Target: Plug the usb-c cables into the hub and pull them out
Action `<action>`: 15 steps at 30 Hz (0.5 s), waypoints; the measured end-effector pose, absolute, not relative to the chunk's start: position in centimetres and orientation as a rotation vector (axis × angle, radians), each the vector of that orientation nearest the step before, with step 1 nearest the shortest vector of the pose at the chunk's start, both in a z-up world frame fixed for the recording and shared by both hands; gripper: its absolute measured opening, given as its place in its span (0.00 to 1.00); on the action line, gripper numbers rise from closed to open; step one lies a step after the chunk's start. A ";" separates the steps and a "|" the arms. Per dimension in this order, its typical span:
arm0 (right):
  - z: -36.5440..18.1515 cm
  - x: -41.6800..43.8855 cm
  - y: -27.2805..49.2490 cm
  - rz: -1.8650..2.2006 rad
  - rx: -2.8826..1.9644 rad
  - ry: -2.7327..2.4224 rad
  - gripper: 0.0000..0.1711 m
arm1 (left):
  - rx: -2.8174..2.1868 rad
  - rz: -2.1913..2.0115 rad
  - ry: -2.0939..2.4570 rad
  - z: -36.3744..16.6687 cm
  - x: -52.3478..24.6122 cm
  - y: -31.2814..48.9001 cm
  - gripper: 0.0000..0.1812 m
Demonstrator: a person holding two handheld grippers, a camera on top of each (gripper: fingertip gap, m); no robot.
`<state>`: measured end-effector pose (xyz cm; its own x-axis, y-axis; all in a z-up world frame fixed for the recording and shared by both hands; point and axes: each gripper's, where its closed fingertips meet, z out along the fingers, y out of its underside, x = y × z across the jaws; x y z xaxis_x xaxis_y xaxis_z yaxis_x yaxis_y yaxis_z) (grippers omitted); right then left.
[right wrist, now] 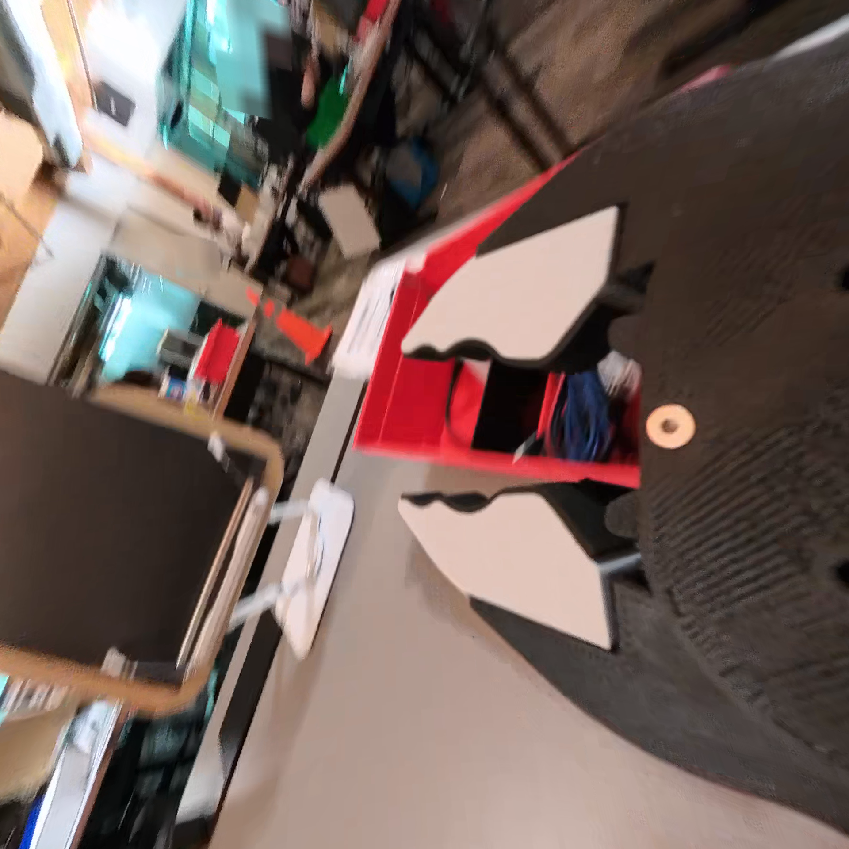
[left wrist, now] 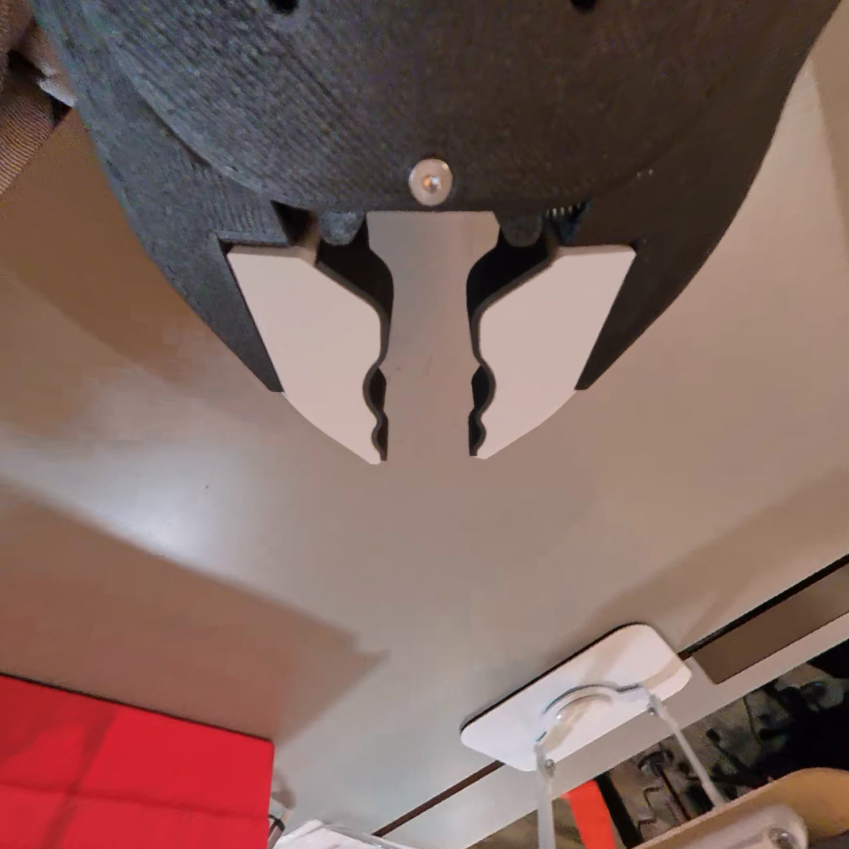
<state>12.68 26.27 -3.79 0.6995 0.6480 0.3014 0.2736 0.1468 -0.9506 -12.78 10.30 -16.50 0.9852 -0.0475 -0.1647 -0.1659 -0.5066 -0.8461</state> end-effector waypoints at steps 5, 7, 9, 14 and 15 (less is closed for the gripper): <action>-4.3 26.8 33.2 0.077 -1.562 -0.519 0.56 | -2.109 0.108 0.199 -17.5 -11.7 11.9 0.20; -7.0 31.2 35.3 0.179 -1.664 -0.360 0.60 | -2.119 0.086 0.209 -18.0 -11.4 12.2 0.20; -9.5 34.4 36.7 0.319 -1.767 -0.208 0.63 | -2.131 0.088 0.215 -18.5 -11.4 12.2 0.20; -10.4 38.4 38.0 0.521 -1.783 0.052 0.50 | -2.136 0.058 0.159 -18.7 -12.3 11.8 0.18; -10.7 38.7 38.3 0.536 -1.790 0.064 0.47 | -2.141 0.043 0.144 -18.9 -12.5 11.6 0.18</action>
